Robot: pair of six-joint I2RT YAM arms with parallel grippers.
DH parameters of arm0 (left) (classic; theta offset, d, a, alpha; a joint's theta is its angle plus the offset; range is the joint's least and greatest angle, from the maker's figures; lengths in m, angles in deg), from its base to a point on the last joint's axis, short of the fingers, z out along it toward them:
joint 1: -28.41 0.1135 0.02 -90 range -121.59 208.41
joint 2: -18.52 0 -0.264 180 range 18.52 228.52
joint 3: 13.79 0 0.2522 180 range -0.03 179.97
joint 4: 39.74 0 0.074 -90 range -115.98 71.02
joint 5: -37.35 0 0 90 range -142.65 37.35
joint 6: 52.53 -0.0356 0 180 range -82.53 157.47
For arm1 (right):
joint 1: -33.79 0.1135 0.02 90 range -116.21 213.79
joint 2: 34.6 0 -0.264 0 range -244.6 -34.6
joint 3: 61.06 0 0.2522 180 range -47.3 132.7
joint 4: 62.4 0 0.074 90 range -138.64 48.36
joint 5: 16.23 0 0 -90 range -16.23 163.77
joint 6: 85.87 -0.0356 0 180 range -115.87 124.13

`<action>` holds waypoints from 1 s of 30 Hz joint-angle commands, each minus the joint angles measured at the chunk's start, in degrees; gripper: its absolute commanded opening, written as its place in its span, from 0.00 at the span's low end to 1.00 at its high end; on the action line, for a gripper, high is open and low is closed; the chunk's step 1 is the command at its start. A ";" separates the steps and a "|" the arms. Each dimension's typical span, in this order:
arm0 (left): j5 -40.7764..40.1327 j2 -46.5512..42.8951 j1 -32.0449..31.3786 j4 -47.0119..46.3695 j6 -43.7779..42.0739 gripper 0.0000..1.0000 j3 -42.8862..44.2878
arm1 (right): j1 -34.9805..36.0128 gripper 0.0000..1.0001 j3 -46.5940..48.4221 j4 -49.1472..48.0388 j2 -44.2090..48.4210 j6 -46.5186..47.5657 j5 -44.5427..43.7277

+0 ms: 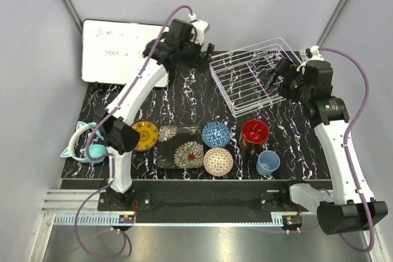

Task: Load the mixed dishes into the dish rack

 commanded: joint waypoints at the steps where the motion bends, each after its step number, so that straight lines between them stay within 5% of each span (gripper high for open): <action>1: -2.16 6.00 -3.86 -5.68 2.76 0.99 3.15 | 0.31 1.00 -1.11 0.20 1.89 0.65 -3.52; 7: 4.27 14.97 -4.56 -9.21 7.42 0.99 8.87 | 0.66 1.00 -4.98 0.73 6.89 1.09 -7.65; 15: 2.78 17.61 -5.44 -19.76 16.12 0.99 3.60 | 1.45 1.00 -6.30 1.87 10.16 3.55 -10.91; 30: -0.99 20.18 -9.31 -21.52 13.31 0.99 -4.48 | 2.41 1.00 -5.60 2.14 7.70 4.87 -13.81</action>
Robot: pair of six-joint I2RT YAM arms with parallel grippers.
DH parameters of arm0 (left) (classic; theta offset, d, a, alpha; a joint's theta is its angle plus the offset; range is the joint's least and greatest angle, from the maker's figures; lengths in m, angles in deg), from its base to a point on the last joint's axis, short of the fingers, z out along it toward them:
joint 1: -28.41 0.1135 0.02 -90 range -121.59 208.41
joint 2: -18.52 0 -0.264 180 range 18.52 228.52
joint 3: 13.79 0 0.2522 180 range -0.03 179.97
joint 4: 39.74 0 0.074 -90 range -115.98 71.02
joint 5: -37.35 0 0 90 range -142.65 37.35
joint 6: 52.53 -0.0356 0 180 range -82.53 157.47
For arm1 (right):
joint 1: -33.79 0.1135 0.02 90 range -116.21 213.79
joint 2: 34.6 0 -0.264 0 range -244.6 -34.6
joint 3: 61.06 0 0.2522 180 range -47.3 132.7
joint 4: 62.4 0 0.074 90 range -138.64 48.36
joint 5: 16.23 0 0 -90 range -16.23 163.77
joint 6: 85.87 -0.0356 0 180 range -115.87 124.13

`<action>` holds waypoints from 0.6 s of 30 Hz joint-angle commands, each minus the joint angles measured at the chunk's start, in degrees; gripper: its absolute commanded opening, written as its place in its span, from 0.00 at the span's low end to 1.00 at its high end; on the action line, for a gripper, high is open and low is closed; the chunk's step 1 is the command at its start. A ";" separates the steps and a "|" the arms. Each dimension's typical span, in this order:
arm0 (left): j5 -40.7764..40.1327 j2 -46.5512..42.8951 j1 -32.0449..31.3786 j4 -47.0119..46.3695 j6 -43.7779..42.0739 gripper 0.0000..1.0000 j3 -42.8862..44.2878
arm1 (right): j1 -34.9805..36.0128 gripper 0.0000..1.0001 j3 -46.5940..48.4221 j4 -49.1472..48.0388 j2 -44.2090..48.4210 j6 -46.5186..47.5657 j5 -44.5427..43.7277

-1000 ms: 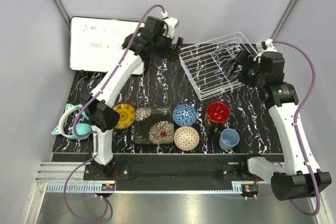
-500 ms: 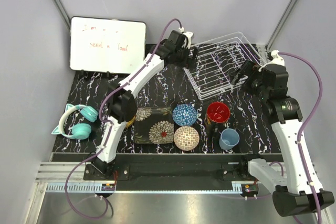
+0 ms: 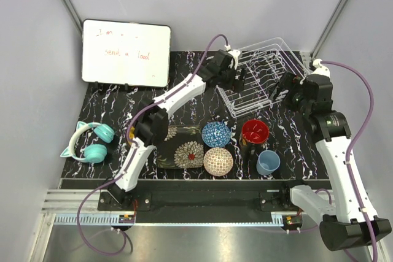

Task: Load the mixed dishes into the dish rack

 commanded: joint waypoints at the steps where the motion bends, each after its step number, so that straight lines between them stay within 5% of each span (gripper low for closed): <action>1: -3.23 -2.12 0.59 0.03 -0.89 0.99 -4.47 | 0.80 1.00 1.07 -0.84 -0.61 1.15 -1.96; 11: -5.08 -8.27 2.35 -4.73 -1.33 0.99 -1.66 | 1.15 1.00 -1.39 -1.89 -0.87 0.54 -0.12; 18: -8.42 -13.55 2.52 -2.00 -1.17 0.99 -12.64 | 1.24 1.00 -2.36 -2.60 -0.96 0.54 1.02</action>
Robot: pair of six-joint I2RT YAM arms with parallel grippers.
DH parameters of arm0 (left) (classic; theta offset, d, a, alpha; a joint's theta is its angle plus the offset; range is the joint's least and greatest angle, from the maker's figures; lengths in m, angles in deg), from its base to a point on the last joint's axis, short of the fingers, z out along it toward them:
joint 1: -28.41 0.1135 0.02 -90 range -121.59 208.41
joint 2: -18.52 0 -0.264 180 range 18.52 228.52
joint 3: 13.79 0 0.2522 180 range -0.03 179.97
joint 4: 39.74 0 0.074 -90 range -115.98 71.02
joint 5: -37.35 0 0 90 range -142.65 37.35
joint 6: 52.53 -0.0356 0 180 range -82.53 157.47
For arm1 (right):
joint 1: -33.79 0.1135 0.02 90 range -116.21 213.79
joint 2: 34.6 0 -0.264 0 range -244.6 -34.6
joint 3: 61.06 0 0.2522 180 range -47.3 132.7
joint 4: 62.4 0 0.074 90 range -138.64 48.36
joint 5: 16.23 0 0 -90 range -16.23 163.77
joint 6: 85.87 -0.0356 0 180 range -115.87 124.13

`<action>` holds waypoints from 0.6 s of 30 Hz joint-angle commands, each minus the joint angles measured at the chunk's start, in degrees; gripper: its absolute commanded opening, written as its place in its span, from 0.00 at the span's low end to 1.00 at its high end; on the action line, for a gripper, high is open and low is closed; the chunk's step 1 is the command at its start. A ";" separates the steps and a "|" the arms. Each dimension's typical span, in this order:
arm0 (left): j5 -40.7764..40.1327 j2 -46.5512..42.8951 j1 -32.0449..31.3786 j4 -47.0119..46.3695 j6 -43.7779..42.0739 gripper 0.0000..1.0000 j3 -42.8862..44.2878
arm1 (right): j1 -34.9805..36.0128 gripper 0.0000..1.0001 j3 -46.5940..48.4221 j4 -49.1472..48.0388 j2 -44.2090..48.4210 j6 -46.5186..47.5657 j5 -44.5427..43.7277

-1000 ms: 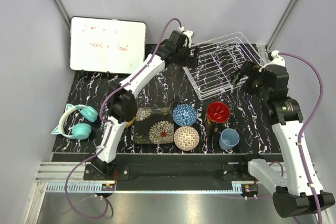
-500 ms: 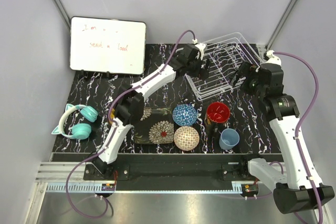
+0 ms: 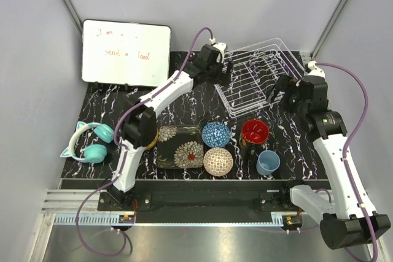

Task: Load the mixed dishes into the dish rack

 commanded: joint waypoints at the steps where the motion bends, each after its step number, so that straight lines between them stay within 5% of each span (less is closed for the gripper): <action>1: -3.94 -6.12 -0.30 2.15 0.92 0.99 -3.90 | 0.50 1.00 -1.00 -2.62 0.20 0.19 1.00; 18: -7.54 2.31 -1.26 6.82 6.90 0.99 -1.80 | 0.49 1.00 0.84 -2.71 0.11 -0.17 1.53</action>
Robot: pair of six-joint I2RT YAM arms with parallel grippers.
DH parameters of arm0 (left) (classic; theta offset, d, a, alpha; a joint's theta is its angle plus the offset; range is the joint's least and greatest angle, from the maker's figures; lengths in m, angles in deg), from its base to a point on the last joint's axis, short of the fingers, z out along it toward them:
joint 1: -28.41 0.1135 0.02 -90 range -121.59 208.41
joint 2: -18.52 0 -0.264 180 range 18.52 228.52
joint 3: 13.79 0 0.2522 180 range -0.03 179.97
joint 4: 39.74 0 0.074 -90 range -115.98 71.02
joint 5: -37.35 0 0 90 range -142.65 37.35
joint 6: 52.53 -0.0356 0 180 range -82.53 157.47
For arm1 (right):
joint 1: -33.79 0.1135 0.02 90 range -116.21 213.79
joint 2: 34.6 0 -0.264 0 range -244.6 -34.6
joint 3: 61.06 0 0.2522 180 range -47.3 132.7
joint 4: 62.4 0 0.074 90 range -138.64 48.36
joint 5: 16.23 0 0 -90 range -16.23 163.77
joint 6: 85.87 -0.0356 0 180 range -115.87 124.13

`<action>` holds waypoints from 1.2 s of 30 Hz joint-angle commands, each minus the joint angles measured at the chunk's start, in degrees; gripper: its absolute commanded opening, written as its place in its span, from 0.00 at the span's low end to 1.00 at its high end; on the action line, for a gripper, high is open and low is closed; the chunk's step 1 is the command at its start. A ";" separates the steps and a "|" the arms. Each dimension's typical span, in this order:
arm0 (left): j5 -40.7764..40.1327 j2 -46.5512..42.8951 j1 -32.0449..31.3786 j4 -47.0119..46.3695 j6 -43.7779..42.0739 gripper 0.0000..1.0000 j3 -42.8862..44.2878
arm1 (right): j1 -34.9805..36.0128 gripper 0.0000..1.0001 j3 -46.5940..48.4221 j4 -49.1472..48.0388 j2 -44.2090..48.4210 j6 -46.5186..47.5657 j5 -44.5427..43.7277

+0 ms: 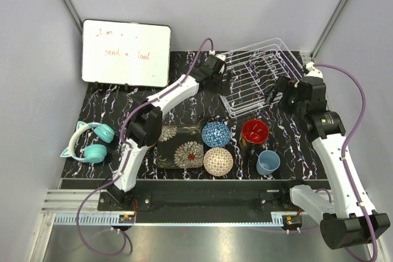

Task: Load the mixed dishes into the dish rack

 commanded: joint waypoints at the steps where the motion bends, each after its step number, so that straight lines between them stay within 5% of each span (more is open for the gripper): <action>1: -3.22 0.45 0.18 0.74 1.02 0.99 -0.01 | 0.41 1.00 2.54 -1.83 0.02 -0.14 0.28; 10: -2.87 0.54 6.24 1.44 1.46 0.81 -0.88 | 0.41 1.00 5.09 -1.39 -1.47 -0.06 -0.06; 21: -4.71 -3.58 14.32 1.71 -1.70 0.73 -9.32 | 0.41 1.00 4.04 -1.57 -3.05 2.57 -7.95; 27: -4.63 -7.62 15.91 0.66 -4.60 0.61 -13.80 | 0.23 1.00 8.06 -4.99 -11.91 4.42 -19.40; 36: -1.73 -13.61 16.00 -5.14 -10.13 0.61 -20.92 | 0.23 1.00 15.46 -11.04 -33.69 3.02 -18.96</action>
